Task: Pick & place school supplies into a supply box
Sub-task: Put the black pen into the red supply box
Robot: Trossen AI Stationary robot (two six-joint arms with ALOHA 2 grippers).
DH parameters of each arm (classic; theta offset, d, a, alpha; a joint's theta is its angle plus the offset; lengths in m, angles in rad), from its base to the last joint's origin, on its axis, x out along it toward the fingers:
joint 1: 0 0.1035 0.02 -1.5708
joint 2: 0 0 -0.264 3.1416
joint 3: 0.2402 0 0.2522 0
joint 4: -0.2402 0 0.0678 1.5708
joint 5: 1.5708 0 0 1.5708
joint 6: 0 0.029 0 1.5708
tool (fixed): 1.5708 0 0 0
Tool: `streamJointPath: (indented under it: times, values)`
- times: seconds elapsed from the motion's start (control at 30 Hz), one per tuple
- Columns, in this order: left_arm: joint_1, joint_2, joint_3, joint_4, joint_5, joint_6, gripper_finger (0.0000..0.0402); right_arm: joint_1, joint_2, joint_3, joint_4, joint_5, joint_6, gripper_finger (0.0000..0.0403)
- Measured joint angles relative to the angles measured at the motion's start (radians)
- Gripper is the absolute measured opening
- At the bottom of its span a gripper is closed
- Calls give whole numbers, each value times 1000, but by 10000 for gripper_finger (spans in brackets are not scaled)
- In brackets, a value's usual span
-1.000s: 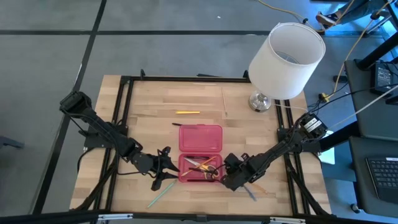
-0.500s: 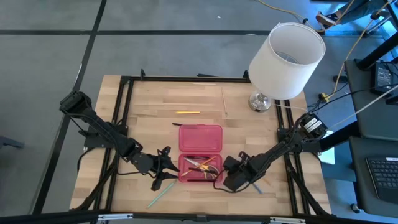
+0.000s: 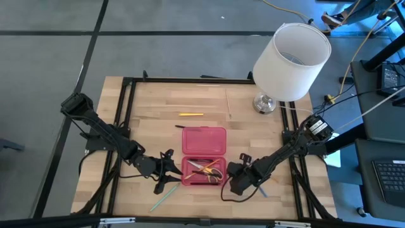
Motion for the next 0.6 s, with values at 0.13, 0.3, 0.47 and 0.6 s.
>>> streamJointPath:
  times: [0.13,0.3,0.47,0.6]
  values:
    - [0,0,0,0,0,0,116,0,0,0,1,-7,2,72]
    - [0,0,0,0,0,0,116,0,0,0,2,9,7,72]
    - [0,0,0,0,0,0,116,0,1,0,3,17,49,72]
    - [0,0,0,0,0,0,116,0,1,0,3,18,60,72]
